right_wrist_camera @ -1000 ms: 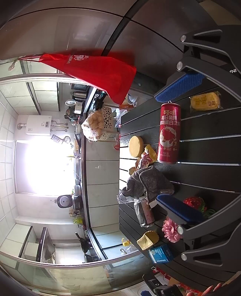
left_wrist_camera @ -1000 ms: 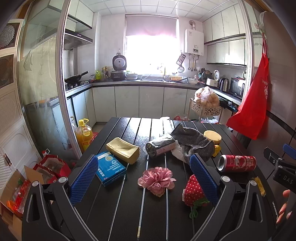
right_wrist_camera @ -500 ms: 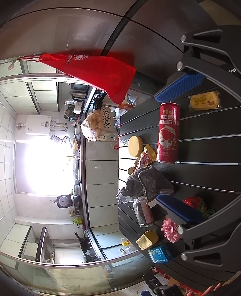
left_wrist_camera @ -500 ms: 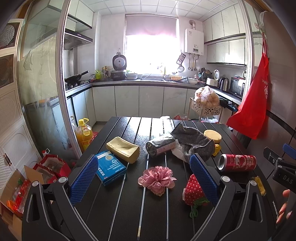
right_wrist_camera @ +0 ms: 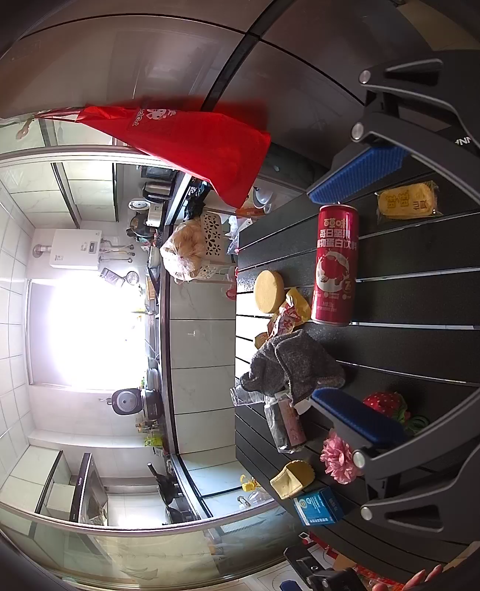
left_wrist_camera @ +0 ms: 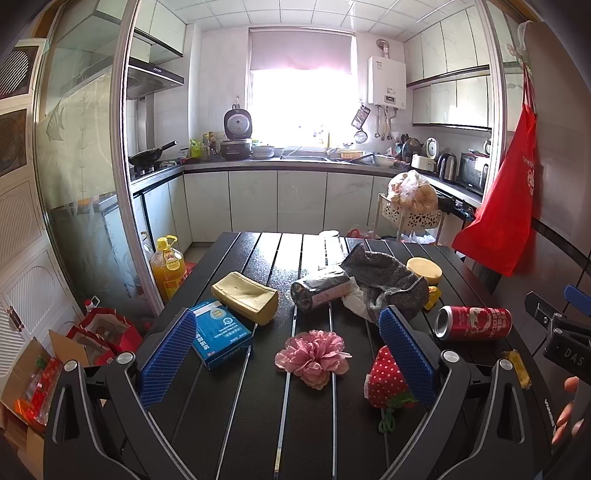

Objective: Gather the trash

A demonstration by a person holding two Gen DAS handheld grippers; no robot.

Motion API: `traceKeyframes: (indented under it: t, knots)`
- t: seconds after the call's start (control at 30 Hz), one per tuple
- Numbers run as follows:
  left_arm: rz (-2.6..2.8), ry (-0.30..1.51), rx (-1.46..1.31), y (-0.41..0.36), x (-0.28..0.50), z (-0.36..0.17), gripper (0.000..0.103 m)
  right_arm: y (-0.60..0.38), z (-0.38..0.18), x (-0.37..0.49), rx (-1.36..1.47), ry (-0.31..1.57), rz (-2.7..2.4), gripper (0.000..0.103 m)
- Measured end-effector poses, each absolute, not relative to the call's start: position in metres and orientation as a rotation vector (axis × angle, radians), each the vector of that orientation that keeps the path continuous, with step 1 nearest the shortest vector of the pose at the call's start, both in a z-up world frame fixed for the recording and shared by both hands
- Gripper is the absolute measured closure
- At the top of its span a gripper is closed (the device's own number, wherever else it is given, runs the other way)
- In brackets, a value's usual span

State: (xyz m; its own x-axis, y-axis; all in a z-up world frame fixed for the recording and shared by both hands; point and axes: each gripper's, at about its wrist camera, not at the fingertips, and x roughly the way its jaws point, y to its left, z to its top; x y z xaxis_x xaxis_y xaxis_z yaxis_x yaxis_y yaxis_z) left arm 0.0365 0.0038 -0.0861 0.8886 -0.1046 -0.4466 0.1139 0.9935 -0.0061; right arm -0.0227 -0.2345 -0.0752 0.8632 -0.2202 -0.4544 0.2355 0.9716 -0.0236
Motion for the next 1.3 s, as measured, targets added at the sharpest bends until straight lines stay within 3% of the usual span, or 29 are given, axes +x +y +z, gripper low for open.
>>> traceKeyframes:
  t: [1.3]
  knots:
    - [-0.12, 0.468, 0.025, -0.0014, 0.0371, -0.086, 0.008, -0.2372, -0.0772, -0.0247, 0.041, 0.475, -0.24, 0.003]
